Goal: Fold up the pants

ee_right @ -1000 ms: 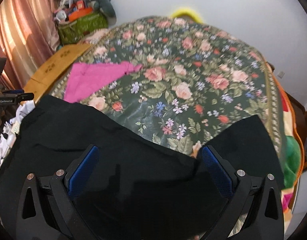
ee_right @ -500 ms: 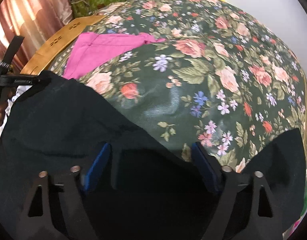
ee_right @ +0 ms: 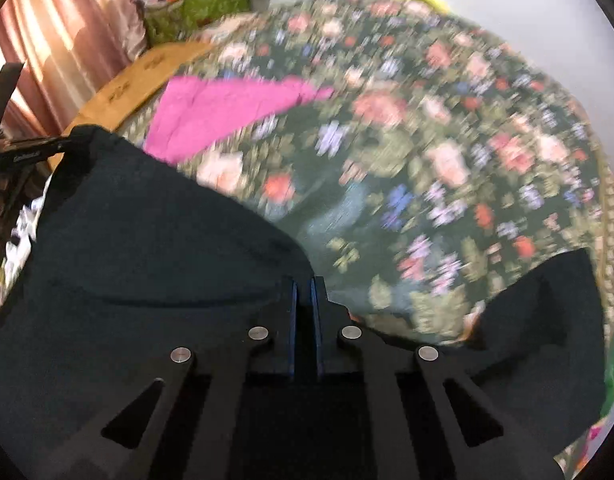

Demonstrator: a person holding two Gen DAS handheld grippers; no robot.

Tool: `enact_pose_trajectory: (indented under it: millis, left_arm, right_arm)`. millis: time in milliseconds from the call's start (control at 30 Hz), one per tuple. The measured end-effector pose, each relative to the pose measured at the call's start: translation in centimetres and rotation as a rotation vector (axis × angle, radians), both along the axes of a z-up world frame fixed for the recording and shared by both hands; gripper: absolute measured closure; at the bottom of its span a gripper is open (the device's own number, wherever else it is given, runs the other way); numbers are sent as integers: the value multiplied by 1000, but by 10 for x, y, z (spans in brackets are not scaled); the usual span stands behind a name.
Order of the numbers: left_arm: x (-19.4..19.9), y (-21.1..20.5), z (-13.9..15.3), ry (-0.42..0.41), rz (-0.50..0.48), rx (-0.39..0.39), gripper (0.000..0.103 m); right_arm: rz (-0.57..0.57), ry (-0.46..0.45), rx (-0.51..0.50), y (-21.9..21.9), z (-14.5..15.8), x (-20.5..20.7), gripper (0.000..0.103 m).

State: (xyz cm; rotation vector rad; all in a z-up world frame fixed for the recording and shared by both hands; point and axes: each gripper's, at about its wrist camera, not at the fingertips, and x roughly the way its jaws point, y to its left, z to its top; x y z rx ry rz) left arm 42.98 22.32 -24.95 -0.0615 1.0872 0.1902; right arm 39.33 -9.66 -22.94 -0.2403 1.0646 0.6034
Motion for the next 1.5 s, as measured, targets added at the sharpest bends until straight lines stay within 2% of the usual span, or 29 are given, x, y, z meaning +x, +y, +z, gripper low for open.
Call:
enact_pose_trajectory:
  millis: [167, 300, 433, 600, 867, 1100, 1367, 1500]
  left_arm:
    - [-12, 1, 45, -83, 1, -19, 100]
    - [-32, -6, 69, -130, -17, -10, 100]
    - [-64, -12, 85, -149, -33, 9, 100]
    - [-107, -13, 89, -170, -28, 7, 100]
    - [-179, -11, 83, -176, -17, 13, 100]
    - [-228, -7, 67, -168, 24, -20, 100]
    - [-270, 7, 21, -81, 89, -95, 100]
    - [-284, 7, -8, -16, 111, -91, 102]
  right_arm:
    - [-41, -86, 62, -17, 49, -9, 98]
    - [-41, -137, 80, -21, 75, -31, 98]
    - [-29, -162, 85, -25, 91, -63, 98]
    - [-16, -158, 96, -34, 95, -105, 98]
    - [14, -161, 85, -36, 90, -169, 98]
    - [30, -136, 97, -35, 78, -210, 98]
    - [50, -87, 86, -30, 52, -246, 98]
    - [45, -76, 80, -30, 41, -256, 98]
